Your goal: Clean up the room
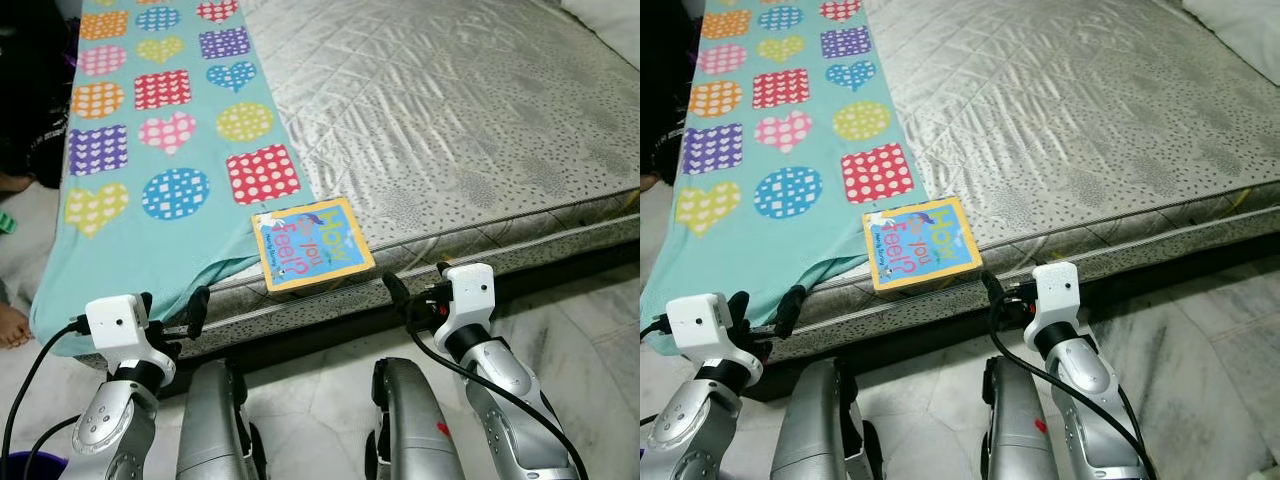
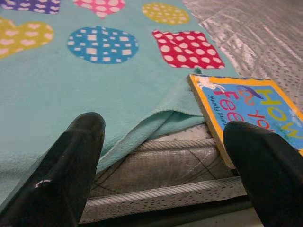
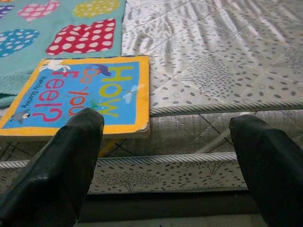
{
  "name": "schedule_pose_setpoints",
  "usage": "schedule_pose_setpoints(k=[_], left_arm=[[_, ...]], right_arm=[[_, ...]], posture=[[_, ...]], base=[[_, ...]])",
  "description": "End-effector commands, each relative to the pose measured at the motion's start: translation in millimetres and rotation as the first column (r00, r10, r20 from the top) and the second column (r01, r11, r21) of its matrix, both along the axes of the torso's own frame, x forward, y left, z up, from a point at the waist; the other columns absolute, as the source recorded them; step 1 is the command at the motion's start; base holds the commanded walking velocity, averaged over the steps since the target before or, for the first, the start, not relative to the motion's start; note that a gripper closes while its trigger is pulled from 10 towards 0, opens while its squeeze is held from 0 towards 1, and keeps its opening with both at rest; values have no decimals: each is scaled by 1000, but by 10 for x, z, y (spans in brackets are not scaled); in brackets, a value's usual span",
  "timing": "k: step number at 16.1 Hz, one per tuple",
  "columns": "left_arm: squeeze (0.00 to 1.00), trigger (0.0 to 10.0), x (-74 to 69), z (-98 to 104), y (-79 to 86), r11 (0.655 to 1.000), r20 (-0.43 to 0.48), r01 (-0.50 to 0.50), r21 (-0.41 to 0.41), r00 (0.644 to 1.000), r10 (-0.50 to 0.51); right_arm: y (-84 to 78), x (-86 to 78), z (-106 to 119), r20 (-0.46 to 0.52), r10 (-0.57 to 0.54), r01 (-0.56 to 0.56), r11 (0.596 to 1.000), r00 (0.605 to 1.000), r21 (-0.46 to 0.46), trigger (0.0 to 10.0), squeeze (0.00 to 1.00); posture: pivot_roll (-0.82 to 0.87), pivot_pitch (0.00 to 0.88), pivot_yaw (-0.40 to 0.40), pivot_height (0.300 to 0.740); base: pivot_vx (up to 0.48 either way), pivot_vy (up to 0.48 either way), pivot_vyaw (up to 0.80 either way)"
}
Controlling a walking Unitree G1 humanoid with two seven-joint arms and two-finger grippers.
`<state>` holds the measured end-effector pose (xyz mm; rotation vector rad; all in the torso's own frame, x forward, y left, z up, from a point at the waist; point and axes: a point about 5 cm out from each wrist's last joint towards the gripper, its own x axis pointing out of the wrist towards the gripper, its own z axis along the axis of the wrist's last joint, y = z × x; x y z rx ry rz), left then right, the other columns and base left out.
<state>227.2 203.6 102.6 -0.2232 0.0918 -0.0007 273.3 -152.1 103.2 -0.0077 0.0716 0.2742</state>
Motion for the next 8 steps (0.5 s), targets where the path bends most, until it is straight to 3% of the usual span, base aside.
schedule_pose_setpoints(k=[1, 8], left_arm=[[0, 10000, 48, 42, -68, 999, 9, 42, -10, 999, -42], [0, 10000, 92, 45, -112, 998, 11, 68, -15, 998, -67]], right_arm=[[31, 34, 1, 16, 3, -3, 1000, 1000, -28, 10000, 0], [23, 60, 4, 30, -4, 5, 999, 1000, -41, 10000, 0]], posture=[[-166, 220, 29, 563], [-165, 208, 32, 563]], base=[[0, 0, 0], [266, 0, 0]])
